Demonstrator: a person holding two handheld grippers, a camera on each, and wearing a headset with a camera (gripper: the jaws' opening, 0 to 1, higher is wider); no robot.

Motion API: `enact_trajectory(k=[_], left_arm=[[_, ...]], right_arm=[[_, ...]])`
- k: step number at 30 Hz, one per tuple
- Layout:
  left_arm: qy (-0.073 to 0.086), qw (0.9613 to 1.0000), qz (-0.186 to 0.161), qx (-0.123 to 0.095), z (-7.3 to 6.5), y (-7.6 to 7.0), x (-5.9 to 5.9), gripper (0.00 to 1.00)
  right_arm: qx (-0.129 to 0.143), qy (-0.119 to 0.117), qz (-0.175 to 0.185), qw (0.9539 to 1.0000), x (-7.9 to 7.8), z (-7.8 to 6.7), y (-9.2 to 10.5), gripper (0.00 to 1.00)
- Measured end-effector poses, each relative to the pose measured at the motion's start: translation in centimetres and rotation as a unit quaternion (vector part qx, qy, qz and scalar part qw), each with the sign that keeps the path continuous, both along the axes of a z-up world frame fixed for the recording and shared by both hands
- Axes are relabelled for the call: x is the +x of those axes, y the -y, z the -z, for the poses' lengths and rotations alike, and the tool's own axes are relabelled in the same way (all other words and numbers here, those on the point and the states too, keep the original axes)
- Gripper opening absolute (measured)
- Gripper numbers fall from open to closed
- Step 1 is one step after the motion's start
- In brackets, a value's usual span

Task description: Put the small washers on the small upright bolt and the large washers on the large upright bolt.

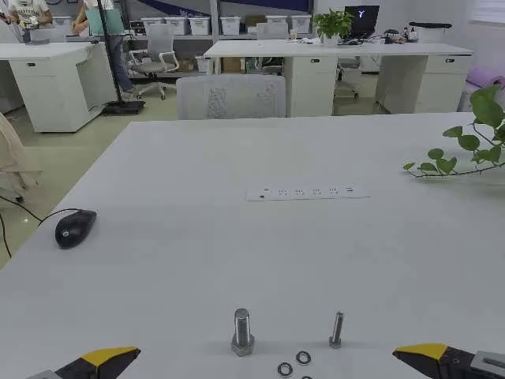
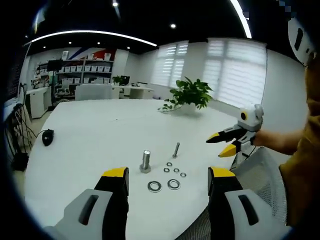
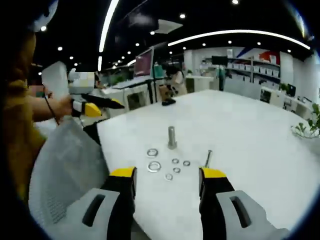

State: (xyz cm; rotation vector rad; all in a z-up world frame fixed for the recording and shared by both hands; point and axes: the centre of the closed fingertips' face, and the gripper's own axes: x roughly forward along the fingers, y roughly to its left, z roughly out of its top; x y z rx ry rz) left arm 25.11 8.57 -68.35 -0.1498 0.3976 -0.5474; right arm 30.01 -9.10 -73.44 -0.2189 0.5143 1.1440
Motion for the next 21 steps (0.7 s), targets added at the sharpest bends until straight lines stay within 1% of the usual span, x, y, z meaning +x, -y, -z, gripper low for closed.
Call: enact_trajectory(k=[3, 5, 8, 11, 13, 21], left_arm=[[-0.004, 1.0, 0.0, -0.002, 0.24, -0.02, 0.1, 0.63], [-0.006, 1.0, 0.0, 0.0, 0.38, -0.04, 0.17, 0.63], [-0.003, 1.0, 0.0, -0.005, 0.19, 0.05, 0.38, 0.63], [-0.003, 1.0, 0.001, -0.002, 0.22, 0.05, 0.56, 0.63], [-0.002, 1.0, 0.002, -0.004, 0.11, 0.12, 0.59, 0.63], [-0.003, 1.0, 0.008, 0.0, 0.03, 0.3, 0.36, 0.63]], right_arm=[[0.0, 0.001, 0.002, 1.0, 0.41, -0.18, 0.06, 0.51], [-0.001, 0.001, 0.002, 1.0, 0.49, -0.18, 0.09, 0.51], [-0.002, -0.002, 0.004, 1.0, 0.57, -0.04, 0.17, 0.51], [-0.008, -0.005, 0.002, 1.0, 0.47, 0.27, 0.27, 0.51], [-0.009, -0.006, 0.003, 0.9999, 0.46, 0.34, 0.35, 0.51], [-0.006, -0.004, 0.009, 0.9999, 0.29, 0.29, 0.69, 0.51]])
